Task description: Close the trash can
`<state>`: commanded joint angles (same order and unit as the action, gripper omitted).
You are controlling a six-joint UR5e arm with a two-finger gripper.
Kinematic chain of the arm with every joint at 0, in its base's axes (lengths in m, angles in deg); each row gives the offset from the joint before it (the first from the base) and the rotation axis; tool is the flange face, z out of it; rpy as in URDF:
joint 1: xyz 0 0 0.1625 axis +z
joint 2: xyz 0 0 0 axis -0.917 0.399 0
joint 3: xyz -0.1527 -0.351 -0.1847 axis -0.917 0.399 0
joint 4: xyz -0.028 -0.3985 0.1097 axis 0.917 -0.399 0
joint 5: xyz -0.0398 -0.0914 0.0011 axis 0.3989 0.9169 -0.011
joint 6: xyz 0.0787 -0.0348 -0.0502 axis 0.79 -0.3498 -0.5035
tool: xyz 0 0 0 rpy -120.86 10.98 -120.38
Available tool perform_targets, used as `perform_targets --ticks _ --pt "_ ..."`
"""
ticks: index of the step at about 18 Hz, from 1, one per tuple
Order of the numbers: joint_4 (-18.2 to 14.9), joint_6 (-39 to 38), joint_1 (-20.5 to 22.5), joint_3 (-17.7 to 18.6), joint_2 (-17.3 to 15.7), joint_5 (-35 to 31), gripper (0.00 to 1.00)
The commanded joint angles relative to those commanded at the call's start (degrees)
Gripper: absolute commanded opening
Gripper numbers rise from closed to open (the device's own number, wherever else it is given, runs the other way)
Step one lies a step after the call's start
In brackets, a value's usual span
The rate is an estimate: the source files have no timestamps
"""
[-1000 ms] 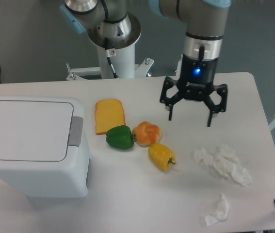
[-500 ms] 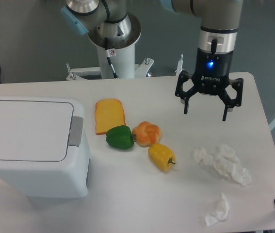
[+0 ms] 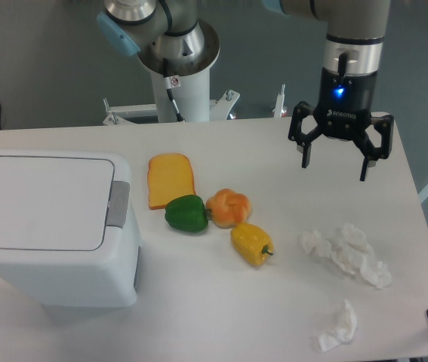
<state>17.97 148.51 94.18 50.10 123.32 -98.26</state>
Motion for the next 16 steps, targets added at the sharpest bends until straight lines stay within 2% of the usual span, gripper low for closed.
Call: perform_targets --ticks 16 --pt "-0.44 0.0 -0.09 0.18 -0.44 0.0 1.0"
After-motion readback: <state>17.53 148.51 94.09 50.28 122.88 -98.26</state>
